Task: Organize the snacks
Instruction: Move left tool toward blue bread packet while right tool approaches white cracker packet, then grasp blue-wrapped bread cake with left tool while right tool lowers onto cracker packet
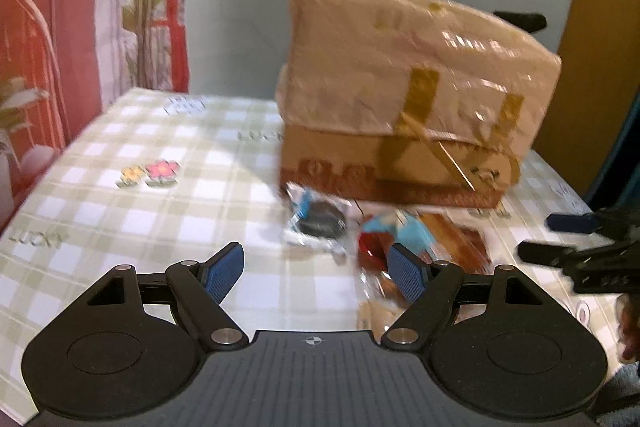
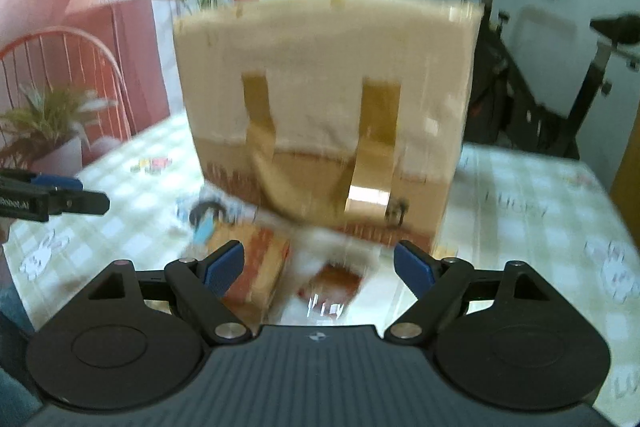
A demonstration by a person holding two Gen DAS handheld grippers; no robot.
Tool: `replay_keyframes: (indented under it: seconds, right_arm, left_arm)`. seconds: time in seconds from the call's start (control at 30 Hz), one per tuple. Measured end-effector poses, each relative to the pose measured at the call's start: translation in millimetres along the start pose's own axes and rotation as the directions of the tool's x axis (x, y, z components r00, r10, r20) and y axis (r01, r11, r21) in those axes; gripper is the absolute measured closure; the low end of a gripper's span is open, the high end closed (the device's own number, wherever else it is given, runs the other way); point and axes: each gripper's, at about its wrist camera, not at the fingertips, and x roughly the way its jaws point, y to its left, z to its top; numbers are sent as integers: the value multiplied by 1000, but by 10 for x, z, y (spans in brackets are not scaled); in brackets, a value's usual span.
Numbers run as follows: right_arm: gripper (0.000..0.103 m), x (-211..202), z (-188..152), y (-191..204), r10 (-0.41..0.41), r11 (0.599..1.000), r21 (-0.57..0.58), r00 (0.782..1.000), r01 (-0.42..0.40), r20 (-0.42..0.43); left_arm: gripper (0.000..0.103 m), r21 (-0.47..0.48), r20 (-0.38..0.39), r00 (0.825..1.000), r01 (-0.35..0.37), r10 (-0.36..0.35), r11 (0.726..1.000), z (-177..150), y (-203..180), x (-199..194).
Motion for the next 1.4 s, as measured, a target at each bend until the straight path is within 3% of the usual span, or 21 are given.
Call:
replay_keyframes:
  seconds: [0.13, 0.23, 0.57, 0.8, 0.93, 1.17, 1.4]
  right_arm:
    - [26, 127, -181, 82, 12, 1000, -14, 996, -13, -92]
    - [27, 154, -240, 147, 26, 999, -36, 993, -30, -115]
    - [27, 207, -277, 106, 16, 1000, -13, 990, -18, -141]
    - [27, 220, -285, 96, 17, 1000, -9, 989, -19, -148]
    - [27, 223, -305, 60, 15, 1000, 9, 988, -14, -152]
    - [27, 204, -339, -51, 11, 999, 39, 989, -5, -144]
    - [27, 245, -364, -60, 26, 999, 45, 987, -19, -158]
  left_arm:
    - [22, 11, -26, 1000, 14, -13, 1000, -55, -36, 50]
    - [22, 7, -34, 999, 15, -15, 1000, -72, -32, 71]
    - [22, 11, -17, 1000, 7, -7, 1000, 34, -33, 124]
    - [22, 37, -47, 991, 127, -125, 991, 260, -350, 396]
    - [22, 41, -112, 981, 166, -161, 985, 257, -573, 655]
    - [22, 18, -192, 971, 147, -141, 989, 165, -691, 987]
    - [15, 71, -194, 970, 165, -148, 984, 81, -812, 1028]
